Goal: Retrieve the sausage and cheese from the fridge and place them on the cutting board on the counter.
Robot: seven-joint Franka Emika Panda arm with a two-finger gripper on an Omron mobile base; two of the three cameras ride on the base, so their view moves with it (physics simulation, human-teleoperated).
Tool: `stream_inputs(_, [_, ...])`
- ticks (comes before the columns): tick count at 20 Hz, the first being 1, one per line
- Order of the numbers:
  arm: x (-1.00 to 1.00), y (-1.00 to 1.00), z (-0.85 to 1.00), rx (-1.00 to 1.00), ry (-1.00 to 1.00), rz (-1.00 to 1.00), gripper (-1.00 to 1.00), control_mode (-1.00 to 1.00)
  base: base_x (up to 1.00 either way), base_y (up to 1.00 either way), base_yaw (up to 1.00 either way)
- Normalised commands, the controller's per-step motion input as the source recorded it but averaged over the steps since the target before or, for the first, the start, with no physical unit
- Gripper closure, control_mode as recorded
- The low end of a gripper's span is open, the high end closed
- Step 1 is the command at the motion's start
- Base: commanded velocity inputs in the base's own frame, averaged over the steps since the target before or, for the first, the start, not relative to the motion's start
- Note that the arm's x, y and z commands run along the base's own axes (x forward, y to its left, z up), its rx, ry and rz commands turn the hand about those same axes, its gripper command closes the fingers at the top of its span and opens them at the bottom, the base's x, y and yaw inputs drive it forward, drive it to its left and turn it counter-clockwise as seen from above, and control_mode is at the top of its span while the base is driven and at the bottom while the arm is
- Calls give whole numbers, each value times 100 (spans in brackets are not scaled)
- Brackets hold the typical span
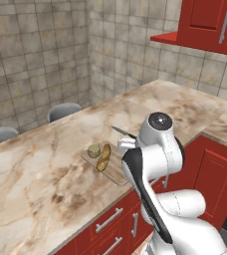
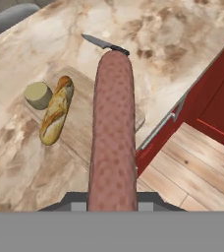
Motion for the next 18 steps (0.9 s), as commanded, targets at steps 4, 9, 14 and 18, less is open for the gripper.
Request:
stream_inputs(4, [67,-14,-43,6,4,0,100,-100,0,0,0])
stream_inputs(9, [54,-3,-56,6,9,0,100,-100,0,0,0])
stream_inputs(14, [25,5,-55,4,7,0,100,-100,0,0,0])
stream_inputs(18, [14,11,-31,3,4,-1,100,-100,0,0,0])
